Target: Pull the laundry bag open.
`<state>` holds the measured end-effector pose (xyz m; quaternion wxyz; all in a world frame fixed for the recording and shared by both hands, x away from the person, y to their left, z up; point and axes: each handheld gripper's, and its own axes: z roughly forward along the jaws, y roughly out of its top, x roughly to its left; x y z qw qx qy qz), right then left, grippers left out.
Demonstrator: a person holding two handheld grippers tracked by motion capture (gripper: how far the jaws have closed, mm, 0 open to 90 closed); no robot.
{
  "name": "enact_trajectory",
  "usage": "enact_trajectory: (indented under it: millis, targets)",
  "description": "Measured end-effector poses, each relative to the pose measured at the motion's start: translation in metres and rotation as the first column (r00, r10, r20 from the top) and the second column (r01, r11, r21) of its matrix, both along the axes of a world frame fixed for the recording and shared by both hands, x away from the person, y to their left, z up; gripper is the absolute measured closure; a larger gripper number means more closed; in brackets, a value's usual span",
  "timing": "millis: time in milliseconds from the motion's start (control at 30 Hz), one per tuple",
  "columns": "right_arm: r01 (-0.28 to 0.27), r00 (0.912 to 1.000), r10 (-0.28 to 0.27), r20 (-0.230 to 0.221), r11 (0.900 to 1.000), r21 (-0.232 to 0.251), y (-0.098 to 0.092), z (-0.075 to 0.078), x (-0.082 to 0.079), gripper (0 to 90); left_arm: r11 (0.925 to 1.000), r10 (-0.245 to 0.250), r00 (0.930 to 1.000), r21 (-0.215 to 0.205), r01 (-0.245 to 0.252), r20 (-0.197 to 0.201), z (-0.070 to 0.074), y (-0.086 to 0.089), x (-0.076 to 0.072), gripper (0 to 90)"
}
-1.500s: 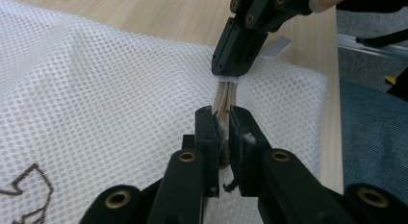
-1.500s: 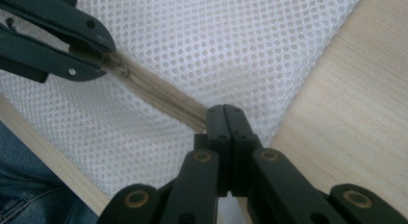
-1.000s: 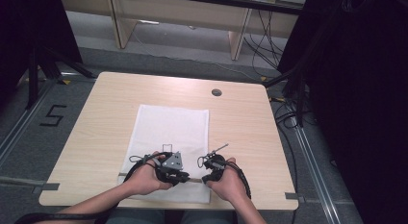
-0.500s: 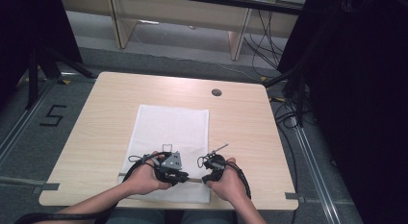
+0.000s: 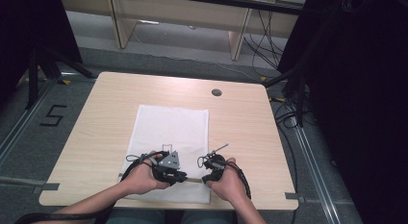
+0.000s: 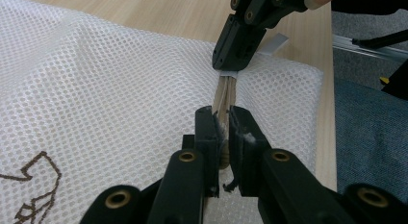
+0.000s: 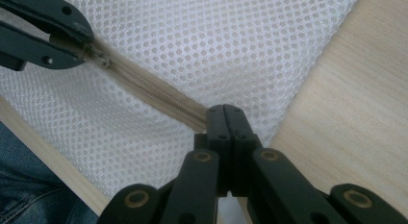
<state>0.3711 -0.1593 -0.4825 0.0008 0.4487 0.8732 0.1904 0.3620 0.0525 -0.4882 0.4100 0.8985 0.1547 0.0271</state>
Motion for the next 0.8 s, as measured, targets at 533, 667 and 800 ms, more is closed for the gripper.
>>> enact_trajectory:
  millis: [533, 667, 800]
  targets:
    - [0.009, 0.9999, -0.010, -0.014, 1.000, -0.002, 0.0005, 0.0009, -0.0001, 90.0, 1.0000, -0.005, 1.0000, -0.004, 0.005, -0.003, 0.0007, 0.0038, 0.0003, 82.3]
    - [0.004, 1.0000, -0.004, -0.005, 1.000, 0.003, -0.0001, 0.0003, 0.0001, 90.0, 1.0000, -0.008, 1.0000, -0.003, 0.008, 0.000, 0.0011, 0.0039, 0.0004, 82.4]
    - [0.006, 1.0000, -0.006, 0.000, 1.000, 0.011, -0.0001, -0.0005, -0.0001, 90.0, 0.9998, -0.020, 0.9997, 0.007, 0.020, 0.014, 0.0018, 0.0042, 0.0010, 82.3]
